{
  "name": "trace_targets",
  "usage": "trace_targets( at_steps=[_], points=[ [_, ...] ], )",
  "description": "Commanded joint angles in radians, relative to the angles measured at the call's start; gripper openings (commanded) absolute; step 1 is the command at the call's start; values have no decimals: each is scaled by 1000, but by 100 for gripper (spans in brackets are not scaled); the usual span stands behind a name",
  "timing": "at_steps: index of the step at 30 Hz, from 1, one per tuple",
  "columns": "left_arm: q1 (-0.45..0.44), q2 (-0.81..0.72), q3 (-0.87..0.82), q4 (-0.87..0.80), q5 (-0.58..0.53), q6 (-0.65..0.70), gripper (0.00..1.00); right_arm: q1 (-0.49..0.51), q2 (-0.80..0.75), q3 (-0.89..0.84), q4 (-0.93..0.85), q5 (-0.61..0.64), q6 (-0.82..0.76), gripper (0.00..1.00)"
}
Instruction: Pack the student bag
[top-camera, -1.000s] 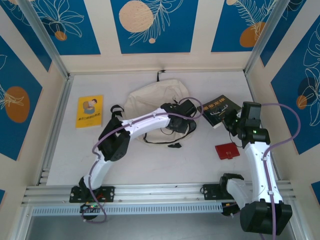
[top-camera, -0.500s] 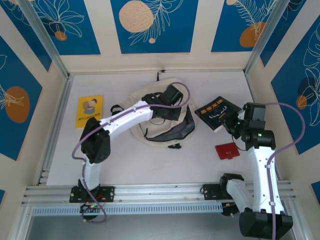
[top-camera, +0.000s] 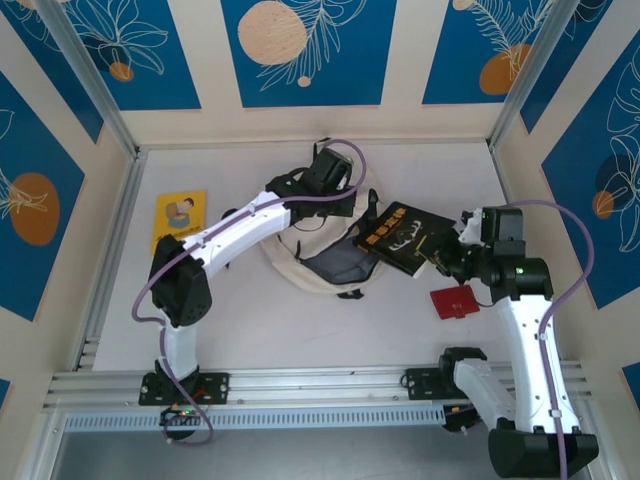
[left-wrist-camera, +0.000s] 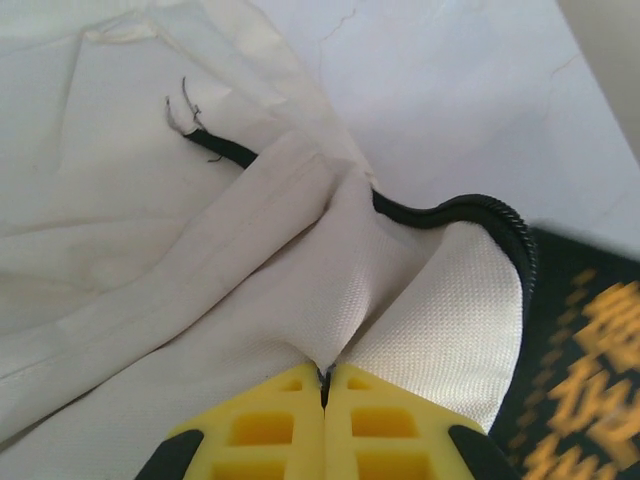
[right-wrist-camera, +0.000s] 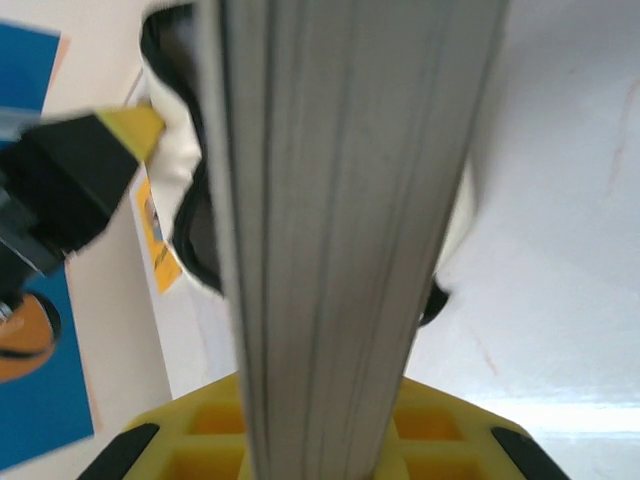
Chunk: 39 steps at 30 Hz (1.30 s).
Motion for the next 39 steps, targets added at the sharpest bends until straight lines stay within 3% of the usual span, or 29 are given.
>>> trace_targets(
  at_steps=[1,7,20,31,39],
  points=[
    [9,-11,77,37,52,28,0,86,-5,-52,156,-107,52,12],
    [14,-4,132,-31,67,44,0,207,55,-115,352,-2,159,12],
    [19,-12,156,-72,67,23,0,241,167,-292,838,68,369,12],
    [26,0,226,-127,87,-28,0,344,303,-346,1145,217,409,11],
    [27,27,274,-151,133,-68,0,470,494,-321,1305,353,404,12]
  ],
)
